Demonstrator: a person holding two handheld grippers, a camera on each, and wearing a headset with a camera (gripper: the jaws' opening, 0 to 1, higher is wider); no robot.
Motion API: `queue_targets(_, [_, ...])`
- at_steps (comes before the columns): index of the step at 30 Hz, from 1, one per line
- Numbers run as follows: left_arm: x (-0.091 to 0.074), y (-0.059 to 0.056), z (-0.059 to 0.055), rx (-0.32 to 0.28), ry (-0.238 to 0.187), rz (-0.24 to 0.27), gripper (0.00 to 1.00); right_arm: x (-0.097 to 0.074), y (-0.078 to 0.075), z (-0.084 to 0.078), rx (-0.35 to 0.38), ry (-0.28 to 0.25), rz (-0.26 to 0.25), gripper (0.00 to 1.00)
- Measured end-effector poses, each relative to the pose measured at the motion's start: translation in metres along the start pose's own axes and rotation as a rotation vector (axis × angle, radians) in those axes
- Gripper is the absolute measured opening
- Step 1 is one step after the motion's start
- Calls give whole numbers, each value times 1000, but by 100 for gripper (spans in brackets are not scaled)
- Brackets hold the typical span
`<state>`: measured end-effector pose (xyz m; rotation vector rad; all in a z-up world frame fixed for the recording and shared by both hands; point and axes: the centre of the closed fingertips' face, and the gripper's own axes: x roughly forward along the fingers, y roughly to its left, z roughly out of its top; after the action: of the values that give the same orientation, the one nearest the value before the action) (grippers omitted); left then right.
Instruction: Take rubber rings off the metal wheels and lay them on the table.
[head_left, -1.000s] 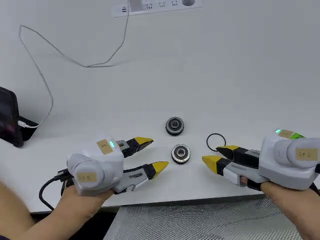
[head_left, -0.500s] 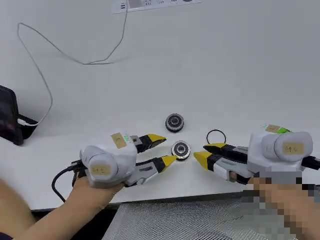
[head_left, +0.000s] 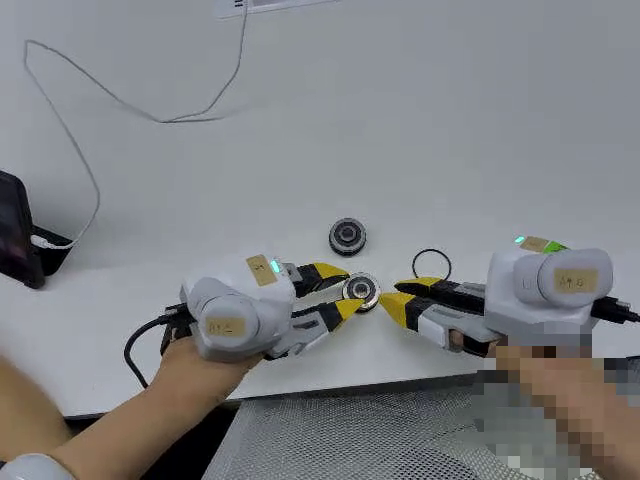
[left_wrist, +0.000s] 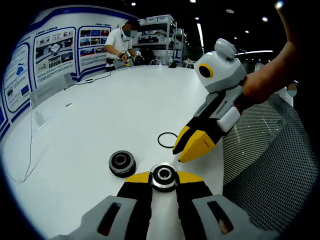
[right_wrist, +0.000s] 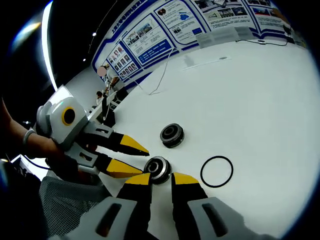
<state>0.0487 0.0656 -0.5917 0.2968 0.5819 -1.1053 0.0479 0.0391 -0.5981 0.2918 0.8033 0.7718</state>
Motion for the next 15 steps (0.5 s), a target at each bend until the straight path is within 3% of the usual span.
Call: queue_targets(15, [11, -2, -4, 29, 29, -22, 16, -1, -5, 0, 83, -29, 0, 16])
